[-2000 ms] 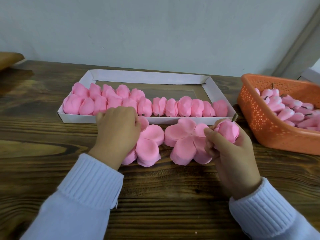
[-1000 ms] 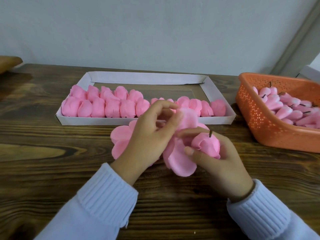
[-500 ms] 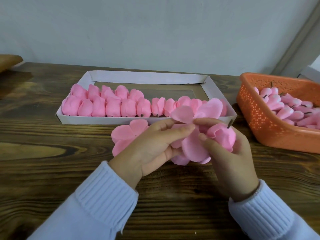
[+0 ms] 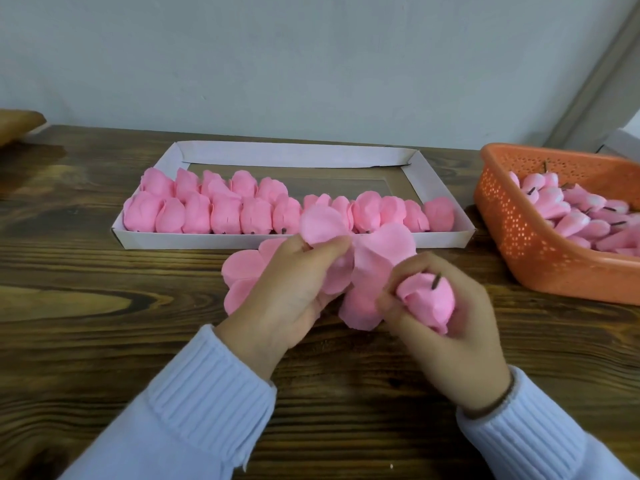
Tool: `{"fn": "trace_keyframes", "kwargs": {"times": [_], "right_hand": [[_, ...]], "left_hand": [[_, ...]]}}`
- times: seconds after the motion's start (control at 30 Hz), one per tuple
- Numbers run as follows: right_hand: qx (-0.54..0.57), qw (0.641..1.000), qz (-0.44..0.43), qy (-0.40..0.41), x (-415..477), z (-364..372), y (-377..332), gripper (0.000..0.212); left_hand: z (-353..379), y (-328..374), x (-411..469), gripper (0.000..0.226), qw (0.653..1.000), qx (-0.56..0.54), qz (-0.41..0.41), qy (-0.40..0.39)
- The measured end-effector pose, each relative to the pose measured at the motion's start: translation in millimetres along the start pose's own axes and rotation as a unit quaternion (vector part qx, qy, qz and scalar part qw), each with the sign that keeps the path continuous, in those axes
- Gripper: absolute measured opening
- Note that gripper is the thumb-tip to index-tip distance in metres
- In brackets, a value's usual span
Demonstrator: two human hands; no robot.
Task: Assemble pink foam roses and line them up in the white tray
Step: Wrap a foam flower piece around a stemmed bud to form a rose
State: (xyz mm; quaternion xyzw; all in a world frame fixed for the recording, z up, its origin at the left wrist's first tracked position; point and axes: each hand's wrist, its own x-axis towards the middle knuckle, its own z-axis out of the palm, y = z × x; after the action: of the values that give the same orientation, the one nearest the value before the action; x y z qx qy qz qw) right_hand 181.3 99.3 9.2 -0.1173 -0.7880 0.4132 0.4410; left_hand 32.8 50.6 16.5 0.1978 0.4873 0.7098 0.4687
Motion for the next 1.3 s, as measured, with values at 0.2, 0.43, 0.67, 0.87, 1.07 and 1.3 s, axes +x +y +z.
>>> {"fn": "trace_keyframes", "kwargs": {"times": [0.2,0.43,0.67,0.87,1.07,1.3], "right_hand": [[0.242,0.934,0.231,-0.124,1.7,5.1,-3.9,0.021],[0.272,0.901,0.310,-0.133,6.1,4.3,-5.2,0.031],[0.280,0.899,0.311,-0.130,6.9,5.8,-5.4,0.036],[0.286,0.892,0.319,-0.142,7.4,4.2,-6.0,0.034],[0.260,0.901,0.330,-0.113,8.2,4.4,-11.5,0.039],[0.247,0.907,0.330,-0.083,9.5,3.4,-11.1,0.034]], "left_hand": [[1.7,-5.3,0.3,0.016,0.974,0.150,0.170,0.023],[5.4,-4.2,-9.5,0.018,0.922,0.249,0.290,-0.063],[2.4,-2.1,-13.9,0.033,0.873,0.346,0.332,-0.086],[0.1,-3.1,-12.4,0.031,0.878,0.345,0.315,-0.105],[-2.2,-3.0,-14.9,0.034,0.889,0.308,0.300,-0.158],[-2.2,-4.3,-13.4,0.034,0.885,0.306,0.316,-0.154]]}}
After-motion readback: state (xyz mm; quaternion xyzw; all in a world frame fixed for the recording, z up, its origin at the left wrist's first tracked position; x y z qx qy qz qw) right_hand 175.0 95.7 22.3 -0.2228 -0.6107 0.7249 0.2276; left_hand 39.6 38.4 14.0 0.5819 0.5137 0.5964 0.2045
